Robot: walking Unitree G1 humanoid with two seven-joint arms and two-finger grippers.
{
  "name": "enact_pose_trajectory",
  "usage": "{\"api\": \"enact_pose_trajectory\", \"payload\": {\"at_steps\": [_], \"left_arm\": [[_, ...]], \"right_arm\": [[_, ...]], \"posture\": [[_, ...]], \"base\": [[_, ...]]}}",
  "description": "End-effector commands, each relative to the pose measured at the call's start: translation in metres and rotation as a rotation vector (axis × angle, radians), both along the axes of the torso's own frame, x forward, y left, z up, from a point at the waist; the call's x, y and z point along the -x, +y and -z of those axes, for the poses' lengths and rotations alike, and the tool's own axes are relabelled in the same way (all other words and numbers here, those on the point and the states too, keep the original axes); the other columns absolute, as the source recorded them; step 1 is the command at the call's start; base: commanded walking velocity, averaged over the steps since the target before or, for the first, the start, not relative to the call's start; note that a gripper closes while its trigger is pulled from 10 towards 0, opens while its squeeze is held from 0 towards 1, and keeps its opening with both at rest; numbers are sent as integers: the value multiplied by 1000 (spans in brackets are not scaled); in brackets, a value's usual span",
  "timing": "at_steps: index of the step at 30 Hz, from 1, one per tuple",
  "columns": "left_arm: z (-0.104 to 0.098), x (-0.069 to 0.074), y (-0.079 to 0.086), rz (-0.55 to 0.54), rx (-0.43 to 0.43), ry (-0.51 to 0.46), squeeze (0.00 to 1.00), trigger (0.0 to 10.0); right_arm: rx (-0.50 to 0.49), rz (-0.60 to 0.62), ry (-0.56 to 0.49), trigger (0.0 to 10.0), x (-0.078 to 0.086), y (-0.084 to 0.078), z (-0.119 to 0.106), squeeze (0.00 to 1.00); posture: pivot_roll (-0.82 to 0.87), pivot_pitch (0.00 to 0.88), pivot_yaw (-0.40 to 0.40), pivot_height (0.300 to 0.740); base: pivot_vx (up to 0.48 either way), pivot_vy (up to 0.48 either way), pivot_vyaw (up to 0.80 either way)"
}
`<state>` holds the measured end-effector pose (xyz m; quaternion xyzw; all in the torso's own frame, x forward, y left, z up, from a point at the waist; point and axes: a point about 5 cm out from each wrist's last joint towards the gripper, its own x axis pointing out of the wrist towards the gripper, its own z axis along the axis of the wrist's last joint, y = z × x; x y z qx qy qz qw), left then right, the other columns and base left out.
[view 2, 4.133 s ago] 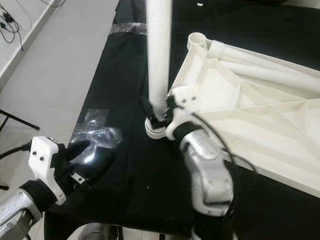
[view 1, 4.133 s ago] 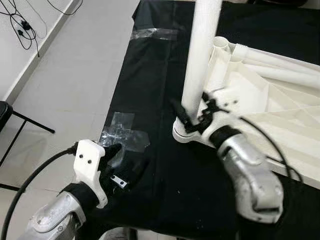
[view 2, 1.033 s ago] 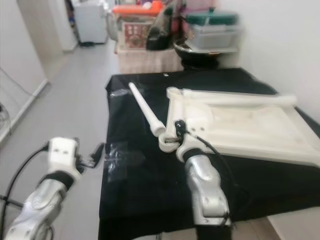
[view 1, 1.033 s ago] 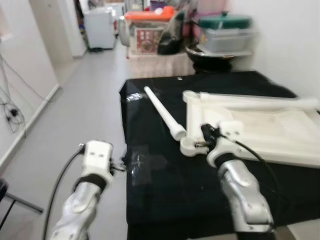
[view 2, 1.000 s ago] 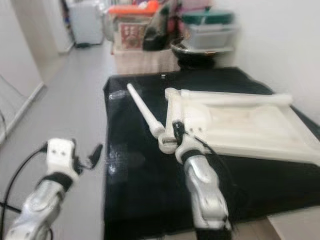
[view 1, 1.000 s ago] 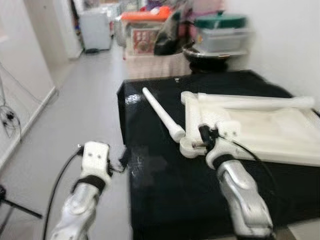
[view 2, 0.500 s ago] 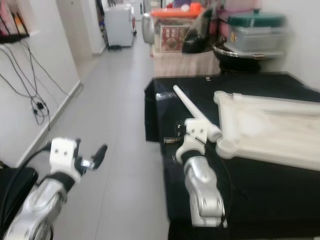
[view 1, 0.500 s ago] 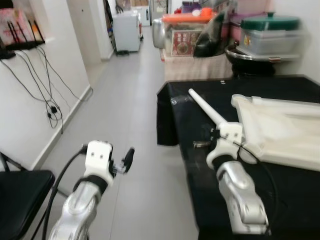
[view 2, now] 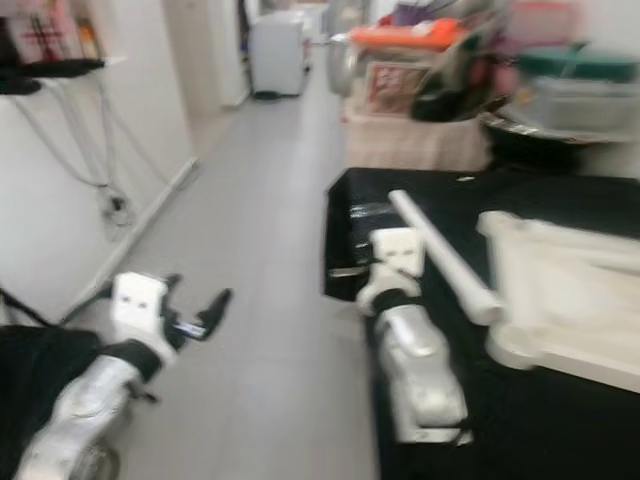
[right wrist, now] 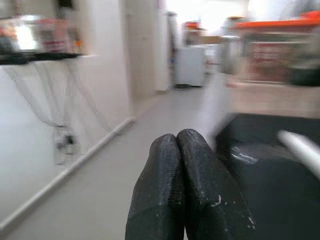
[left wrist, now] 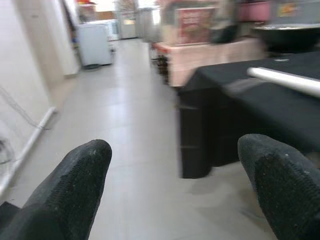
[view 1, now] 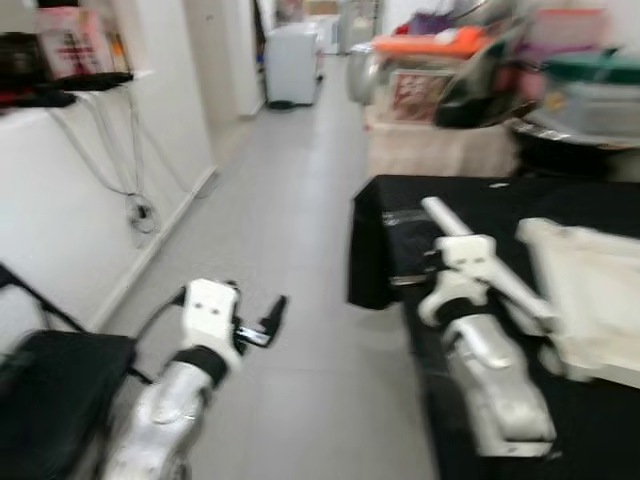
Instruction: Building children table
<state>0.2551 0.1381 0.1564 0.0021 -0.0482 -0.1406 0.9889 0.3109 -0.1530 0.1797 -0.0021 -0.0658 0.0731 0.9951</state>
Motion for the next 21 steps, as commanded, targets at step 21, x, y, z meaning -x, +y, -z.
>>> {"api": "enact_pose_trajectory", "payload": {"at_steps": [21], "left_arm": [[8,3,-5,40,1,70,0,10000]], "right_arm": [[168,-116,17,10000,-24,-5,-34,0]], "posture": [[56,34,-26,740]], "base": [[145,-46,0]]}}
